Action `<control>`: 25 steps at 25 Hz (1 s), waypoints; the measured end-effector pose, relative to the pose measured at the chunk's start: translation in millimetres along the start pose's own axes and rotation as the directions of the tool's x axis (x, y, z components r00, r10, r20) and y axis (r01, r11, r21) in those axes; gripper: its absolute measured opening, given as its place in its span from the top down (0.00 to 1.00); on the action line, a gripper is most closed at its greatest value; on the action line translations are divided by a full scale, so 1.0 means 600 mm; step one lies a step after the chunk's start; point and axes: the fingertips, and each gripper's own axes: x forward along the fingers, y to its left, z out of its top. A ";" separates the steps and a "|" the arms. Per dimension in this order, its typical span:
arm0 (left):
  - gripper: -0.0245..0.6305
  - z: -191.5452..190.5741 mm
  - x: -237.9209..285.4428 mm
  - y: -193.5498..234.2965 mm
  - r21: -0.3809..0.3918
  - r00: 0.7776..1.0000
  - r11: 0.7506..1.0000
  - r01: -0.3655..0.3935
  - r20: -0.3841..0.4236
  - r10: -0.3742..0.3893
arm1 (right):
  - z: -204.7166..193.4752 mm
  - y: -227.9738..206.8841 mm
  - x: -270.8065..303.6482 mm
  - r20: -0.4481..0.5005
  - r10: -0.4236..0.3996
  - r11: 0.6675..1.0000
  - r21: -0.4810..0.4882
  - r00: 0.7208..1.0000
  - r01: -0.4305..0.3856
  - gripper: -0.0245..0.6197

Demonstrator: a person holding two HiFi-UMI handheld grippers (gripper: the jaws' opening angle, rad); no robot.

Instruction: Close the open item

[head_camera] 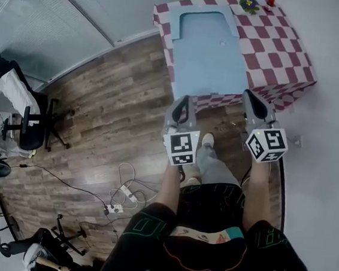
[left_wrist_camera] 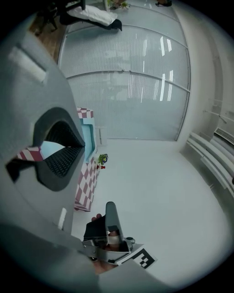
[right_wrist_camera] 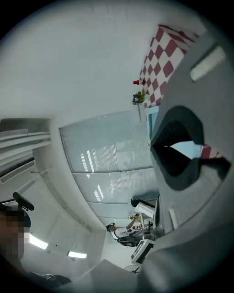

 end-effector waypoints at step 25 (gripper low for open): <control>0.95 0.033 0.239 0.033 0.185 0.998 0.983 -0.012 -0.066 0.024 | 0.019 -0.181 0.249 0.034 0.051 0.994 0.093 0.998 -0.054 0.96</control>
